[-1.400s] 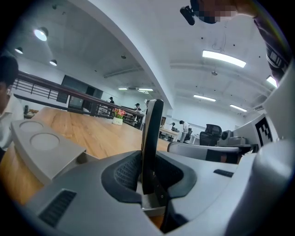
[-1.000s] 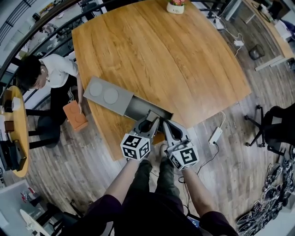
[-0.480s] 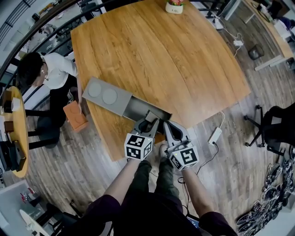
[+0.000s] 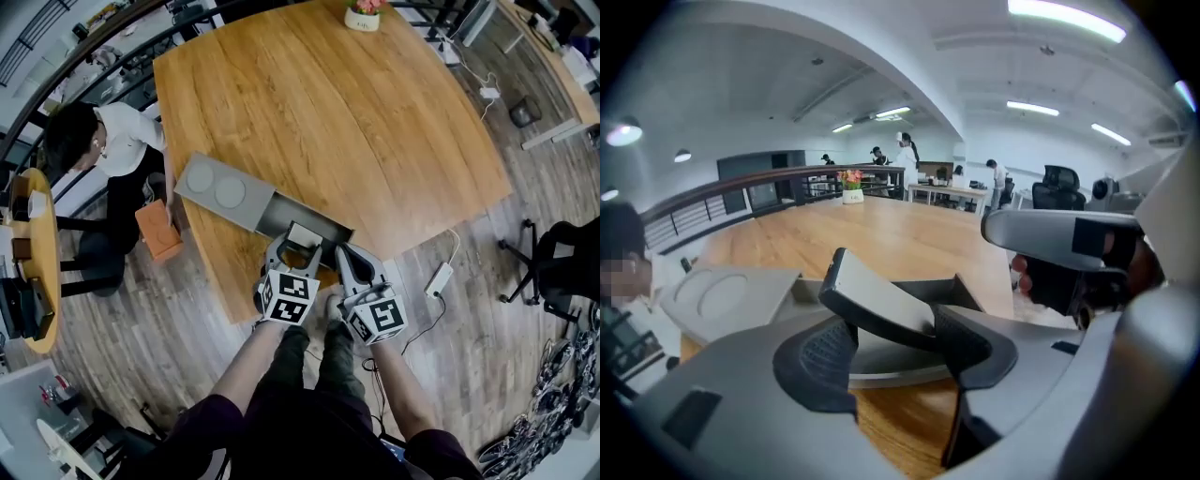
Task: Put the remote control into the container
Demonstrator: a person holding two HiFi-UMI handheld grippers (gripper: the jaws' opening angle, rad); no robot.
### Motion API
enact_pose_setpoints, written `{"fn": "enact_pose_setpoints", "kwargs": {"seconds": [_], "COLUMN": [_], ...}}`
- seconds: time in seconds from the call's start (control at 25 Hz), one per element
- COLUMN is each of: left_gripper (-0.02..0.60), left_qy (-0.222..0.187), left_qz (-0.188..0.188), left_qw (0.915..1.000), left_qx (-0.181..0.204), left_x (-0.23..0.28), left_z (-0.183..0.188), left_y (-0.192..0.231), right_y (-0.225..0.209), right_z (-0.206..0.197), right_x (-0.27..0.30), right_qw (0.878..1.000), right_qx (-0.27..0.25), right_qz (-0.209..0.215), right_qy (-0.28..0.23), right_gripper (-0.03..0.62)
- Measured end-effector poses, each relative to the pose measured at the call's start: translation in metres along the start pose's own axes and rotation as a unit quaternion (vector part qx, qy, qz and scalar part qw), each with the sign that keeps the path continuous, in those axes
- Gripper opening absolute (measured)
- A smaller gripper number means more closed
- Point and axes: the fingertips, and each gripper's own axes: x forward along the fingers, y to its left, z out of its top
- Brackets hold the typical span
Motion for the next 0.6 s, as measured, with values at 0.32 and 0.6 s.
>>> {"fn": "enact_pose_setpoints", "kwargs": {"seconds": [0.32,0.6], "left_gripper": [0.36,0.371], "left_qy": [0.011,0.004], "left_qz": [0.049,0.07], "left_qw": [0.9977,0.9965], "left_qx": [0.045,0.046], "left_x": [-0.008,-0.015], "left_z": [0.003,0.005], "left_y": [0.015,0.019], "right_y": [0.001,0.002], "right_z": [0.004,0.003], "right_x": [-0.008,-0.016], "right_qw": [1.0,1.0], "right_qx": [0.001,0.01], "right_qz": [0.002,0.004], "right_qy": [-0.003,-0.004], "right_gripper": [0.018,0.018]}}
